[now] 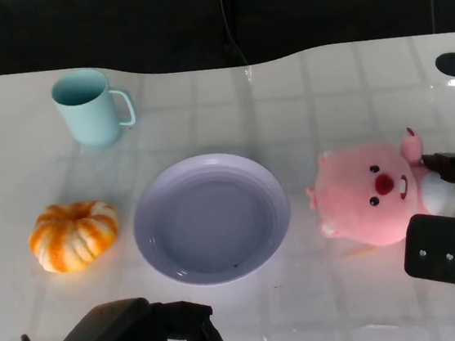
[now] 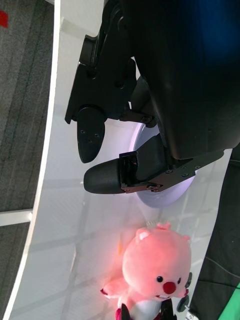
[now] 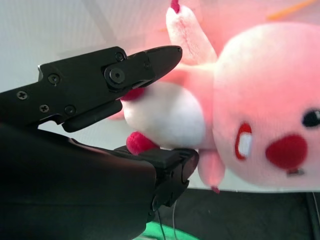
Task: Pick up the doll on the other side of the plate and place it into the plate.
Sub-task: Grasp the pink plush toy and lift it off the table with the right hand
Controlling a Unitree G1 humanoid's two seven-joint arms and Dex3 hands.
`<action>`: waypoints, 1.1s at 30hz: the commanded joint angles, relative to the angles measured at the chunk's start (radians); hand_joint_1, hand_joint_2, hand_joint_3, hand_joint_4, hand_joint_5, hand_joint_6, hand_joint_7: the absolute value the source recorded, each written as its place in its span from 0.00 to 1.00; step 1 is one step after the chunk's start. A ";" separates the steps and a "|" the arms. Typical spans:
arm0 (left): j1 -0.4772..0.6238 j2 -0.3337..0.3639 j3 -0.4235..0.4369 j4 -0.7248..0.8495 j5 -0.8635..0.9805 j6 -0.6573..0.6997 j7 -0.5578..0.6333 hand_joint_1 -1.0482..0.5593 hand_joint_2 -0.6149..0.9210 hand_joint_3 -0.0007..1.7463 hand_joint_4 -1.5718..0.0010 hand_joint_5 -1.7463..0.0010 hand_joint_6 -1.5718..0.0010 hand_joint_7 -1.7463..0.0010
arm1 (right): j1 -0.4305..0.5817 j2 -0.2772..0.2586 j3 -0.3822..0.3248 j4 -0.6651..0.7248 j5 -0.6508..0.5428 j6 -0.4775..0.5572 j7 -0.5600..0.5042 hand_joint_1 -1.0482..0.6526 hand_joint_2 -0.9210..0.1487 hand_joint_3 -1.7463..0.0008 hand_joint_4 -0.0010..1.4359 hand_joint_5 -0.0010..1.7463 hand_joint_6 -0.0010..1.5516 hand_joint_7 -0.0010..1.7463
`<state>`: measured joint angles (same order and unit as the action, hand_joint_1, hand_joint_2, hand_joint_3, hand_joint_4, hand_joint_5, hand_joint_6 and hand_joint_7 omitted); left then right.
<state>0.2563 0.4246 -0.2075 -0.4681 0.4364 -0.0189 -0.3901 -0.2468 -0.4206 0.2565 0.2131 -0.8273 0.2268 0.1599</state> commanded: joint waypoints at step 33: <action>0.013 0.021 -0.005 -0.061 0.035 0.047 -0.009 0.54 1.00 0.17 0.55 0.09 0.49 0.52 | -0.308 0.110 0.117 0.746 0.161 -0.304 -0.587 0.49 0.27 0.59 0.55 0.96 0.53 0.73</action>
<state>0.2646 0.4354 -0.2250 -0.5369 0.4735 0.0333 -0.4070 -0.5696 -0.3068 0.3685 0.9615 -0.6612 -0.0892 -0.4214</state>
